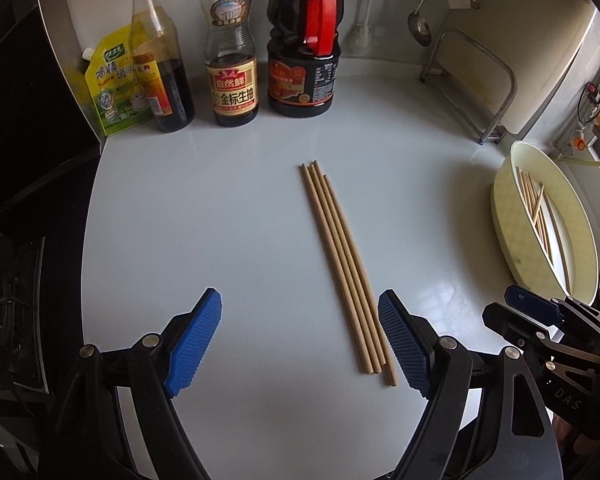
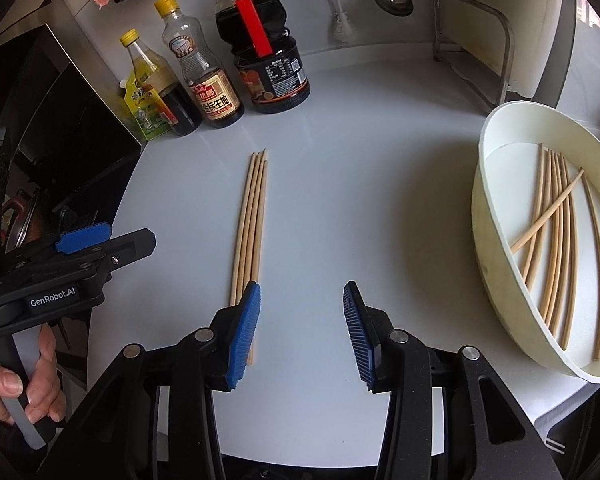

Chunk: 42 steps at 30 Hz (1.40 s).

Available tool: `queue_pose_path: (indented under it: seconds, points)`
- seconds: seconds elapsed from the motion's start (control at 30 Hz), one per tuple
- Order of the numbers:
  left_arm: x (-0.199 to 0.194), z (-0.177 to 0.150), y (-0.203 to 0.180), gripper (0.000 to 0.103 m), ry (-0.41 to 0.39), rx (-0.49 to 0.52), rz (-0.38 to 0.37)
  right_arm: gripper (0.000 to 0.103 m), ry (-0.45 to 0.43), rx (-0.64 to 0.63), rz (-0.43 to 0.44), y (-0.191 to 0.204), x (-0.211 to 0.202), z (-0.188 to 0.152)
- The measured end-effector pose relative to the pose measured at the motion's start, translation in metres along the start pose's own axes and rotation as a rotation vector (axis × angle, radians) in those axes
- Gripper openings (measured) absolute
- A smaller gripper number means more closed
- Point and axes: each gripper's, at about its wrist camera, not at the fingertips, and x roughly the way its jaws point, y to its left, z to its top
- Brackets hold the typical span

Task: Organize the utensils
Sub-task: 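Close the left gripper on another chopstick while the right gripper grasps one too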

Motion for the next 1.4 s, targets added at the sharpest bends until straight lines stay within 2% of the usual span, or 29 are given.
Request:
queue_pose_path:
  seconds: [0.33,0.77,1.07,1.4]
  points:
    - [0.023,-0.012,0.026,0.082,0.035,-0.033,0.023,0.045,0.077,-0.01,0.0,0.013,0.049,0.0]
    - [0.048,-0.014,0.042,0.082,0.072,-0.069,0.027,0.046,0.113,-0.042,-0.038,0.024,0.094,0.016]
    - [0.053,-0.012,0.051,0.082,0.077,-0.084,0.028,0.046,0.117,-0.059,-0.067,0.026,0.105,0.024]
    - [0.057,-0.008,0.045,0.082,0.078,-0.075,0.014,0.046,0.12,-0.157,-0.136,0.039,0.109,0.021]
